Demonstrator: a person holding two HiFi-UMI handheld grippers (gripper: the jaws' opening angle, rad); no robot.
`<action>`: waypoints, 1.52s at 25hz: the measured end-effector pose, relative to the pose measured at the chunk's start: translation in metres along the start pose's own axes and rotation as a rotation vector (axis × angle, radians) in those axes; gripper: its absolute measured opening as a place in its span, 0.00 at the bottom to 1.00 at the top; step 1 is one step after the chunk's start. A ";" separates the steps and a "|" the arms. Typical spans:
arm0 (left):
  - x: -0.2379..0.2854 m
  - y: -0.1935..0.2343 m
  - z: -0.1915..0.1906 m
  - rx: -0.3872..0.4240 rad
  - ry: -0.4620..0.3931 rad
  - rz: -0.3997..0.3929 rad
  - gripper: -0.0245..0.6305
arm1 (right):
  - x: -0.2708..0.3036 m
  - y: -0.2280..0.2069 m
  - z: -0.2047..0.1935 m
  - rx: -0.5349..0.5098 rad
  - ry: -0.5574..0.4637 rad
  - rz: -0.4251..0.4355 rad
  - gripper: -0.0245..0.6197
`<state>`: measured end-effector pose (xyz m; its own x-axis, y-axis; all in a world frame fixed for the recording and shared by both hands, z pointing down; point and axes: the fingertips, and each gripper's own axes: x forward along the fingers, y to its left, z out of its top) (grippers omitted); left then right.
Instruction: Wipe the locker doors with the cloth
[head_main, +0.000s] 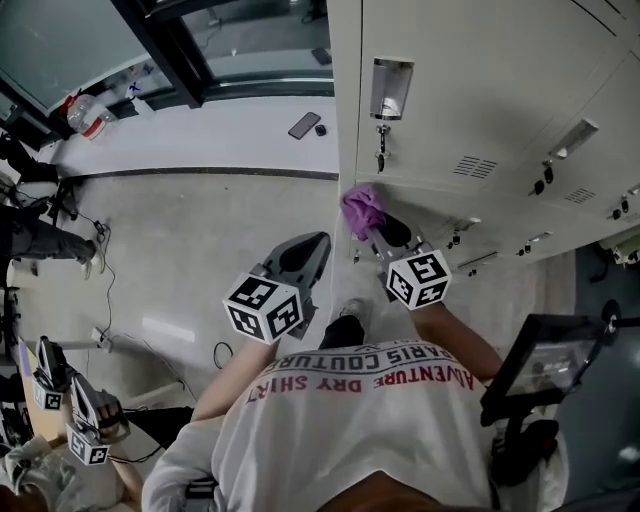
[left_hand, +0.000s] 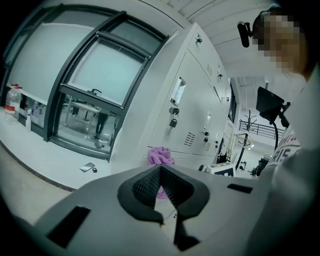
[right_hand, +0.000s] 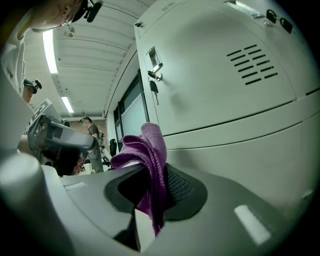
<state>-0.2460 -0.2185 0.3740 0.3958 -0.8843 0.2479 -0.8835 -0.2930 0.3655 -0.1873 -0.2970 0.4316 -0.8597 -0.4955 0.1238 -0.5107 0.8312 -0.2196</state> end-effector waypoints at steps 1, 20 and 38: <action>0.002 0.004 0.000 -0.005 0.001 0.001 0.04 | 0.007 -0.004 -0.003 -0.005 0.001 -0.010 0.16; 0.010 0.024 -0.020 -0.065 0.044 0.030 0.04 | 0.051 -0.039 -0.031 -0.028 0.057 -0.131 0.16; 0.041 -0.026 -0.031 -0.006 0.107 -0.063 0.04 | -0.042 -0.126 -0.018 -0.008 0.018 -0.326 0.16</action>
<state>-0.1988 -0.2359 0.4022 0.4753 -0.8203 0.3181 -0.8545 -0.3444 0.3889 -0.0867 -0.3764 0.4711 -0.6505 -0.7319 0.2031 -0.7594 0.6313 -0.1575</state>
